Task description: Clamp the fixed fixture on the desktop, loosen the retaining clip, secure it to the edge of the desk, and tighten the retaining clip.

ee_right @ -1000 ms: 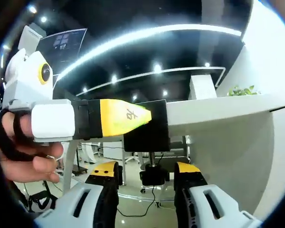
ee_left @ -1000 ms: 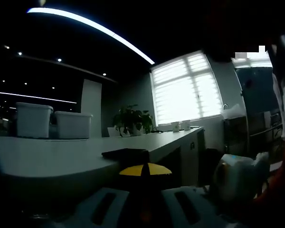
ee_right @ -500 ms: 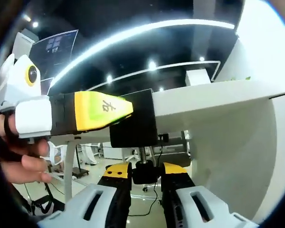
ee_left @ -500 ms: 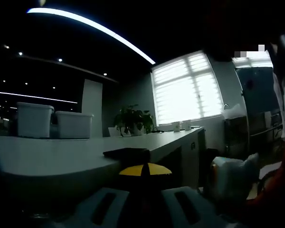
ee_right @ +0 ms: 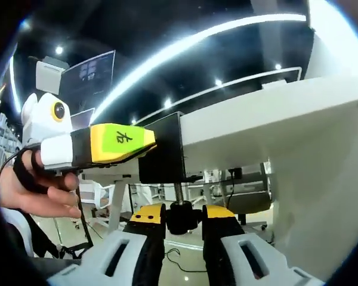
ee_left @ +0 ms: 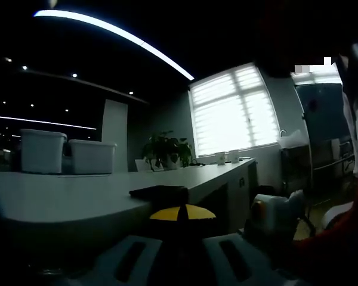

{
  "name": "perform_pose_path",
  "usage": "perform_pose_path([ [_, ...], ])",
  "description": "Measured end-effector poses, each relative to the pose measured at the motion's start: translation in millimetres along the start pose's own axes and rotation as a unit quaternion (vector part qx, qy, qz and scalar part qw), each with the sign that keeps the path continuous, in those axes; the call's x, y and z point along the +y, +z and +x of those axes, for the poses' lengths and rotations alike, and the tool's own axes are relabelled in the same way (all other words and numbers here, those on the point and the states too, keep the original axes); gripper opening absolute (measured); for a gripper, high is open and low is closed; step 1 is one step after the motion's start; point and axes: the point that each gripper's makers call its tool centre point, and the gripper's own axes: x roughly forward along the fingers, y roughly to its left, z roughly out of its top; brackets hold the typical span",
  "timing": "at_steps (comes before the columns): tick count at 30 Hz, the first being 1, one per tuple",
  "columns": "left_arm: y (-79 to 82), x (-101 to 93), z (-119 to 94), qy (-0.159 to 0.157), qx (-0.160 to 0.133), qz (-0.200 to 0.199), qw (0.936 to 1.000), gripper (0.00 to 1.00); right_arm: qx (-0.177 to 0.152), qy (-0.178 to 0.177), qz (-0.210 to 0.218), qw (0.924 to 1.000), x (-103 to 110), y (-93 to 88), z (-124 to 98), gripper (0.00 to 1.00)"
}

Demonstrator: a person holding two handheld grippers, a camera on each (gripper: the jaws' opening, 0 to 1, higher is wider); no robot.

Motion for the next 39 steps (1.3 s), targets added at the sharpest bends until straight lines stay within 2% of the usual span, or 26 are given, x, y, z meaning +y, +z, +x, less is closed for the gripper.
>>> perform_pose_path([
  [5, 0.1, 0.0, 0, 0.0, 0.0, 0.0, 1.0, 0.01, -0.002, 0.013, 0.008, 0.9999, 1, 0.3, 0, 0.23],
  [10, 0.1, 0.0, 0, 0.0, -0.001, -0.001, 1.0, 0.01, -0.005, -0.009, -0.011, 0.9999, 2, 0.2, 0, 0.24],
  [11, 0.1, 0.0, 0, 0.0, -0.001, -0.001, 1.0, 0.01, -0.003, -0.021, -0.026, 0.9994, 1, 0.4, 0, 0.26],
  [15, 0.0, -0.2, 0, -0.002, 0.002, 0.003, 1.0, 0.01, -0.001, -0.033, -0.059, 0.9977, 12, 0.5, -2, 0.42],
  [17, 0.0, -0.3, 0, -0.002, 0.003, 0.003, 1.0, 0.01, 0.001, -0.046, -0.069, 0.9966, 16, 0.3, -4, 0.44],
  [20, 0.0, -0.1, 0, -0.001, -0.001, 0.0, 1.0, 0.01, 0.01, -0.094, -0.114, 0.989, 15, -1.1, -6, 0.44],
  [21, 0.0, -0.1, 0, 0.0, -0.002, -0.001, 1.0, 0.01, 0.034, -0.152, -0.137, 0.9783, 3, -6.3, -11, 0.45],
  [22, 0.0, 0.0, 0, 0.001, -0.003, -0.002, 1.0, 0.01, 0.04, -0.185, -0.149, 0.9706, -4, -7.1, -13, 0.44],
  [24, 0.0, 0.1, 0, 0.002, -0.004, -0.004, 1.0, 0.01, 0.042, -0.206, -0.137, 0.968, -4, -9.1, -12, 0.43],
  [26, 0.1, 0.0, 0, 0.002, -0.003, -0.003, 1.0, 0.01, 0.039, -0.203, -0.135, 0.9691, -1, -13.8, 4, 0.43],
  [30, 0.0, -0.3, 0, 0.002, -0.001, 0.004, 1.0, 0.01, 0.025, -0.208, -0.124, 0.9699, -1, -8.1, 14, 0.42],
  [32, 0.0, -0.3, 0, 0.002, -0.002, 0.004, 1.0, 0.01, 0.025, -0.209, -0.12, 0.9701, -2, -8.6, 16, 0.41],
  [36, 0.0, -0.2, 0, 0.003, -0.004, 0.002, 1.0, 0.01, 0.023, -0.212, -0.119, 0.9698, -2, -12.8, 12, 0.28],
  [39, 0.1, -0.2, 0, 0.003, -0.005, 0.002, 1.0, 0.01, 0.029, -0.207, -0.111, 0.9717, -1, -15.7, 11, 0.26],
])
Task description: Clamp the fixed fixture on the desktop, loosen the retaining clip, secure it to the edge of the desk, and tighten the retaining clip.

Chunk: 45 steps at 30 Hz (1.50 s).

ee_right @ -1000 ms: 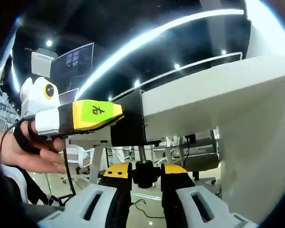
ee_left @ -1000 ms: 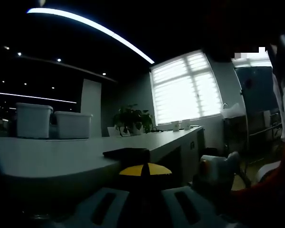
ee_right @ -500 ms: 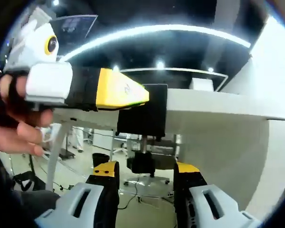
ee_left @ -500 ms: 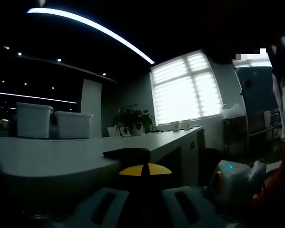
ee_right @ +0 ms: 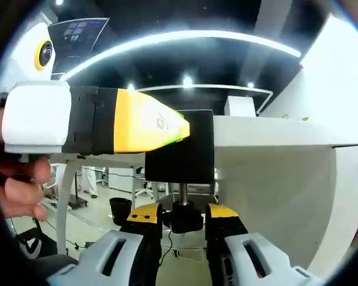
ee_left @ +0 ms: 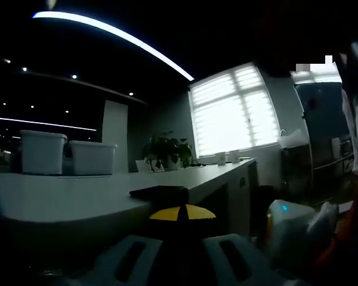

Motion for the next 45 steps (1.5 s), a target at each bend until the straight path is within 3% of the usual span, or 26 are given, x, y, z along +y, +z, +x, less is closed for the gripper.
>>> perform_pose_path([
  [6, 0.0, 0.1, 0, 0.0, -0.002, -0.001, 1.0, 0.01, -0.006, 0.03, 0.034, 0.999, 4, -0.2, 0, 0.26],
  [9, -0.1, 0.0, 0, 0.0, -0.003, -0.001, 1.0, 0.01, -0.003, 0.069, 0.06, 0.9958, 9, -2.5, 4, 0.25],
  [12, 0.3, -0.5, 0, 0.0, -0.001, 0.0, 1.0, 0.01, -0.005, 0.122, 0.056, 0.9909, 12, -2.8, 8, 0.25],
  [15, 1.1, -1.3, 2, -0.001, 0.001, 0.005, 1.0, 0.01, -0.009, 0.197, 0.081, 0.977, 17, -4.0, 11, 0.25],
  [17, 1.7, -1.4, 2, -0.003, -0.002, 0.002, 1.0, 0.01, -0.002, 0.235, 0.101, 0.9667, -3, 6.6, -18, 0.26],
  [19, 2.0, -1.6, 3, -0.004, -0.003, 0.001, 1.0, 0.01, 0.007, 0.276, 0.108, 0.955, -1, 6.8, -16, 0.26],
  [21, 2.2, -1.9, 3, -0.004, -0.003, 0.001, 1.0, 0.01, 0.009, 0.303, 0.091, 0.9485, 1, 6.9, -14, 0.26],
  [24, 2.1, -1.9, 4, -0.004, -0.003, 0.001, 1.0, 0.01, 0.011, 0.32, 0.041, 0.9465, 6, 3.4, -12, 0.26],
  [28, 2.2, -1.5, 4, -0.004, -0.006, -0.005, 1.0, 0.01, 0.017, 0.314, 0.034, 0.9486, 10, -1.2, -11, 0.26],
  [31, 2.2, -1.4, 4, -0.004, -0.005, -0.003, 1.0, 0.01, 0.015, 0.294, 0.045, 0.9546, 12, -5.5, -13, 0.29],
  [34, 2.2, -1.5, 3, -0.005, -0.005, -0.001, 1.0, 0.01, 0.004, 0.236, 0.065, 0.9695, 8, -3.6, -15, 0.39],
  [36, 2.1, -1.4, 3, -0.005, -0.005, -0.001, 1.0, 0.01, -0.045, 0.157, 0.075, 0.9837, -6, 11.1, -17, 0.49],
  [40, 2.0, -1.4, 3, -0.006, -0.011, -0.004, 0.9999, 0.01, -0.035, 0.105, 0.121, 0.9865, -4, 11.8, -22, 0.45],
  [45, 2.0, -1.7, 3, -0.002, -0.011, -0.003, 0.9999, 0.01, -0.021, 0.052, 0.072, 0.9959, -2, 10.6, -13, 0.45],
])
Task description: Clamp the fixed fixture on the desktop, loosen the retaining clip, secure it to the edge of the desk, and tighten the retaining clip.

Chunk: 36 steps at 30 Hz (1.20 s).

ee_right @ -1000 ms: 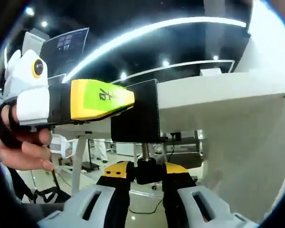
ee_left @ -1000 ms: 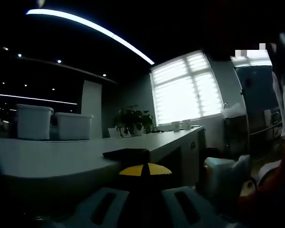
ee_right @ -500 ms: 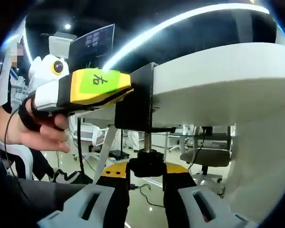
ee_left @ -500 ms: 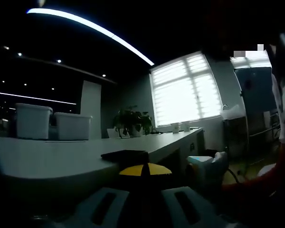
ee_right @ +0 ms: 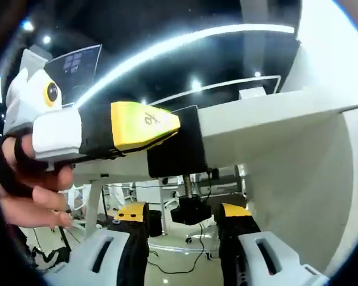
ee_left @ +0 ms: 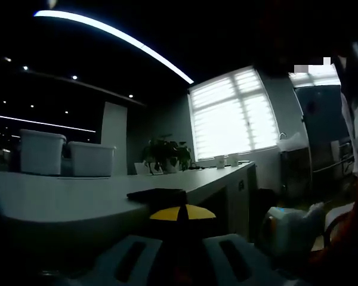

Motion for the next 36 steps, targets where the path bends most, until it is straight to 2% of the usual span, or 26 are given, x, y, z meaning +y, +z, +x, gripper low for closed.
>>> perform_pose_path([
  [2, 0.1, -0.1, 0.1, 0.001, 0.002, 0.003, 1.0, 0.01, 0.004, -0.009, 0.009, 0.9999, -2.1, -0.3, 4.1, 0.45],
  [3, 0.0, -0.1, 0.0, 0.001, 0.003, 0.004, 1.0, 0.01, -0.009, -0.012, 0.03, 0.9994, -3.9, 5.0, 3.4, 0.45],
  [6, 0.1, 0.1, -0.3, 0.001, 0.004, 0.005, 1.0, 0.01, -0.007, -0.016, 0.024, 0.9996, -5.9, 5.0, 4.2, 0.42],
  [10, 0.2, 0.3, -0.3, 0.001, 0.002, 0.003, 1.0, 0.01, -0.001, -0.019, 0.03, 0.9994, -8.1, 2.7, 6.5, 0.3],
  [14, 0.3, 0.2, -0.3, 0.001, 0.002, 0.003, 1.0, 0.01, 0.001, -0.008, 0.041, 0.9991, -3.1, 1.7, 6.1, 0.28],
  [21, 0.4, 0.4, -0.4, -0.001, 0.003, 0.002, 1.0, 0.01, -0.005, 0.068, 0.05, 0.9964, -2.6, 2.7, 7.3, 0.27],
  [28, 0.3, 0.5, -0.2, -0.003, 0.004, 0.003, 1.0, 0.01, -0.003, 0.143, 0.048, 0.9885, -1.4, 2.1, 9.3, 0.27],
  [32, 0.2, 0.5, -0.1, -0.001, 0.005, 0.003, 1.0, 0.01, -0.003, 0.156, 0.031, 0.9872, 0.0, 2.5, 9.4, 0.27],
  [36, 0.0, 0.9, -0.2, 0.001, 0.001, 0.0, 1.0, 0.01, -0.007, 0.15, 0.022, 0.9884, 0.3, 2.5, 8.2, 0.27],
])
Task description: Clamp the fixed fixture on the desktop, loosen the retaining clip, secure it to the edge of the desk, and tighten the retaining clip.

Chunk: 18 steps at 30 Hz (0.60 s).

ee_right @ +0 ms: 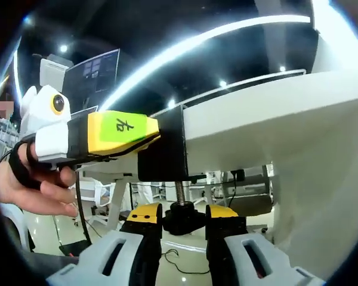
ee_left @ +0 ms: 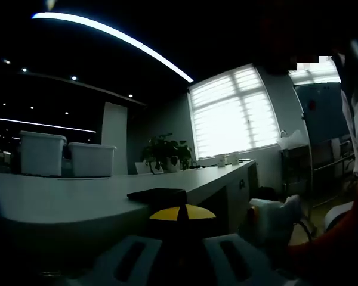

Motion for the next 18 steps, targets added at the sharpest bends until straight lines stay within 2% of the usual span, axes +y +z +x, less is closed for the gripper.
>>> perform_pose_path([
  [3, 0.0, 0.1, 0, 0.0, -0.001, -0.001, 1.0, 0.01, -0.007, -0.014, -0.009, 0.9998, 0, 1.3, -4, 0.27],
  [6, -0.1, 0.0, 0, 0.001, -0.001, 0.002, 1.0, 0.01, -0.023, -0.05, 0.015, 0.9984, -6, 4.3, -11, 0.29],
  [8, -0.1, -0.1, 0, 0.002, 0.0, 0.004, 1.0, 0.01, -0.027, -0.06, 0.022, 0.9976, -5, 4.9, -17, 0.31],
  [11, -0.2, -0.2, 0, 0.003, -0.001, 0.005, 1.0, 0.01, -0.024, -0.084, 0.014, 0.9961, -4, 5.7, -21, 0.32],
  [13, -0.8, 0.4, -1, 0.004, 0.003, 0.009, 1.0, 0.01, -0.005, -0.096, -0.007, 0.9953, -1, 4.8, -26, 0.32],
  [18, -0.7, 1.7, -2, 0.006, -0.003, 0.001, 1.0, 0.01, -0.002, -0.123, -0.005, 0.9924, 3, 9.0, -34, 0.32],
])
